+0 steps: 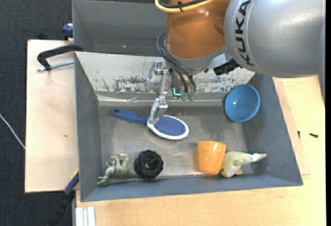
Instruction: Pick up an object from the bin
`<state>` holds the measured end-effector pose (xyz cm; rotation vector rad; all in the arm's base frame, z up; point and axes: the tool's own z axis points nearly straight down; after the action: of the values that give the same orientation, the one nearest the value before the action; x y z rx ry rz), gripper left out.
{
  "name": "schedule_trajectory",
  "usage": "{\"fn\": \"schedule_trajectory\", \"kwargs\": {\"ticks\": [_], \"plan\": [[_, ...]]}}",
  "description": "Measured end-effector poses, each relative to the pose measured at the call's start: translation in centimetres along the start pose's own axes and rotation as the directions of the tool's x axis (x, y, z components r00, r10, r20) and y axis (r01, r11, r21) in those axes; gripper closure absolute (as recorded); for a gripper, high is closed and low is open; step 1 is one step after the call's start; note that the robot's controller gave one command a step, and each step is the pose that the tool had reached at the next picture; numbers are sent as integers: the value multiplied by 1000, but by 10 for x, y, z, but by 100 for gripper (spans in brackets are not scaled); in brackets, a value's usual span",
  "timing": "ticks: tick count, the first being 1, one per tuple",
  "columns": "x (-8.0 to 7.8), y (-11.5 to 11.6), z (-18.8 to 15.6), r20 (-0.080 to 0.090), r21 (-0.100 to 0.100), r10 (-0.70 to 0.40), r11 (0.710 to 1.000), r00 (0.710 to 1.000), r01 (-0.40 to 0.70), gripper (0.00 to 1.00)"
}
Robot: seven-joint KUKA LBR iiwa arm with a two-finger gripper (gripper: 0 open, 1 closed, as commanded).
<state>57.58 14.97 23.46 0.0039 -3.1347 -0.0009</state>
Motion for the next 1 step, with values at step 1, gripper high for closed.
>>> {"fn": "schedule_trajectory", "kwargs": {"ticks": [1], "plan": [[-19, -31, 151, 12, -4, 168, 986, 986, -168, 0]]}}
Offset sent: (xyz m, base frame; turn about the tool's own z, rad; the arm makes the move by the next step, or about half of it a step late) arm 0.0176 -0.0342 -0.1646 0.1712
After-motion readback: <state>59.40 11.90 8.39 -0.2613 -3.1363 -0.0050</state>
